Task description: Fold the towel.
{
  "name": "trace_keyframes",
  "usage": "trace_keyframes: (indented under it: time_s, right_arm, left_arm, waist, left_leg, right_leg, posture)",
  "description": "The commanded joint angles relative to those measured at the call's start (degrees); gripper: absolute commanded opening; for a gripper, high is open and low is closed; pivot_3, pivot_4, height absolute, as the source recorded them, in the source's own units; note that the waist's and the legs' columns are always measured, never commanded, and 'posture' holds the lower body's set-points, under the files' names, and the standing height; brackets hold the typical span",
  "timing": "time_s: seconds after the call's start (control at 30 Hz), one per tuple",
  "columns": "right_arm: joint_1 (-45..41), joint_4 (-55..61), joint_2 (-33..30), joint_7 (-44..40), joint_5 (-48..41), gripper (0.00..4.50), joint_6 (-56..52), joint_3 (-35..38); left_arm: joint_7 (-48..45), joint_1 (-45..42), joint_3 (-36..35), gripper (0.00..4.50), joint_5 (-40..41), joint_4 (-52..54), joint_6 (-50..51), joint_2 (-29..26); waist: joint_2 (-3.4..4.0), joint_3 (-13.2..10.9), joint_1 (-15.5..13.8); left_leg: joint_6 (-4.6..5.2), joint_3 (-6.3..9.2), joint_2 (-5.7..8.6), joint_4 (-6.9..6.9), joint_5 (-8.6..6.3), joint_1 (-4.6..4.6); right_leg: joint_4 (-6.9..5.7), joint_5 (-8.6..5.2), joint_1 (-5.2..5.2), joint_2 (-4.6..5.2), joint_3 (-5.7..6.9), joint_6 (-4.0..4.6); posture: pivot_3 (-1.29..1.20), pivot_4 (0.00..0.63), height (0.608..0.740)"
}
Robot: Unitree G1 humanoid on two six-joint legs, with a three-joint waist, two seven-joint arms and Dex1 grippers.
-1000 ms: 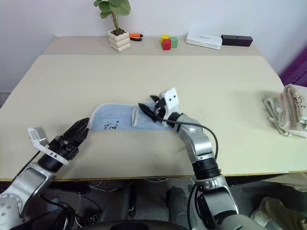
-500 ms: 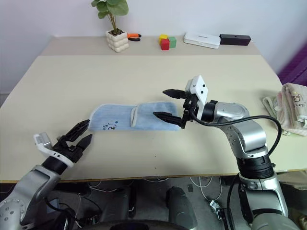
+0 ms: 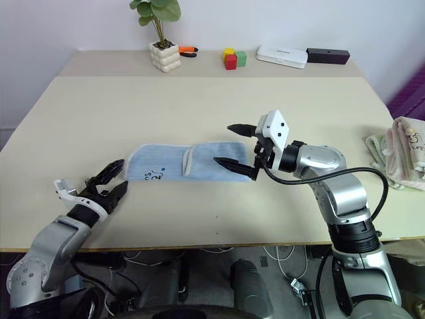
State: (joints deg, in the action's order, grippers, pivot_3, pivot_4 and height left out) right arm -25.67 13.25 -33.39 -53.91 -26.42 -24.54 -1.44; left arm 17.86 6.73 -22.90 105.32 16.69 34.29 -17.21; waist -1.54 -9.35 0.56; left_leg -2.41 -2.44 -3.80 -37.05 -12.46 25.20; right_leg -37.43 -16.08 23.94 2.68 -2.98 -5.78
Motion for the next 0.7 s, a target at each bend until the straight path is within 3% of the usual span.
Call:
trace_keyframes:
  time_s: [0.03, 0.1, 0.33, 0.53, 0.7]
  right_arm:
    - [-0.5, 1.9, 0.0, 0.6, 0.2, 4.49, 1.3, 0.7]
    - [-0.7, 2.0, 0.1, 0.9, 0.3, 4.50, 1.2, 0.7]
    - [-0.9, 2.0, 0.1, 1.6, 0.5, 4.50, 1.0, 0.7]
    - [-0.8, 1.9, -0.7, 1.1, 0.6, 4.50, 1.2, 0.9]
    - [2.2, 1.1, -5.6, -3.1, 1.8, 4.50, 3.4, 2.4]
  left_arm:
    - [-0.7, -0.7, 0.4, 4.24, -1.3, -3.3, 0.7, -0.4]
    - [-1.9, -1.0, 0.3, 3.59, -1.7, -4.9, 1.7, -1.0]
    - [-4.8, -1.9, -1.4, 0.04, -1.3, -7.8, 3.4, -1.6]
    - [-5.9, -2.6, -2.8, 0.04, -0.6, -9.1, 4.3, -2.5]
    - [-13.8, -4.3, -2.1, 0.04, -3.4, -5.9, 7.5, -6.1]
  waist:
    - [0.01, 0.0, 0.0]
    - [0.01, 0.0, 0.0]
    - [0.14, 0.0, 0.0]
    - [0.19, 0.0, 0.1]
    - [0.12, 0.0, 0.0]
  left_leg:
    - [0.00, 0.00, 0.00, 0.00, 0.00, -0.02]
    - [0.00, -0.01, 0.01, 0.01, 0.00, -0.09]
    - [-0.01, -0.01, 0.00, 0.08, -0.01, -0.28]
    - [-0.03, -0.10, 0.01, 0.35, -0.02, -0.81]
    - [-0.03, -0.17, 0.02, 0.44, -0.03, -0.79]
  right_leg:
    - [0.01, 0.00, -0.03, 0.00, 0.00, 0.00]
    - [0.05, 0.00, -0.10, 0.00, 0.00, 0.00]
    - [0.17, 0.00, -0.31, 0.04, 0.01, 0.01]
    - [0.35, 0.00, -0.70, 0.15, 0.00, 0.06]
    - [0.46, 0.00, -0.65, 0.22, 0.00, 0.10]
  posture:
    - [0.00, 0.150, 0.740]
    - [0.00, 0.150, 0.740]
    - [0.00, 0.150, 0.740]
    - [0.00, 0.150, 0.740]
    - [0.00, 0.150, 0.740]
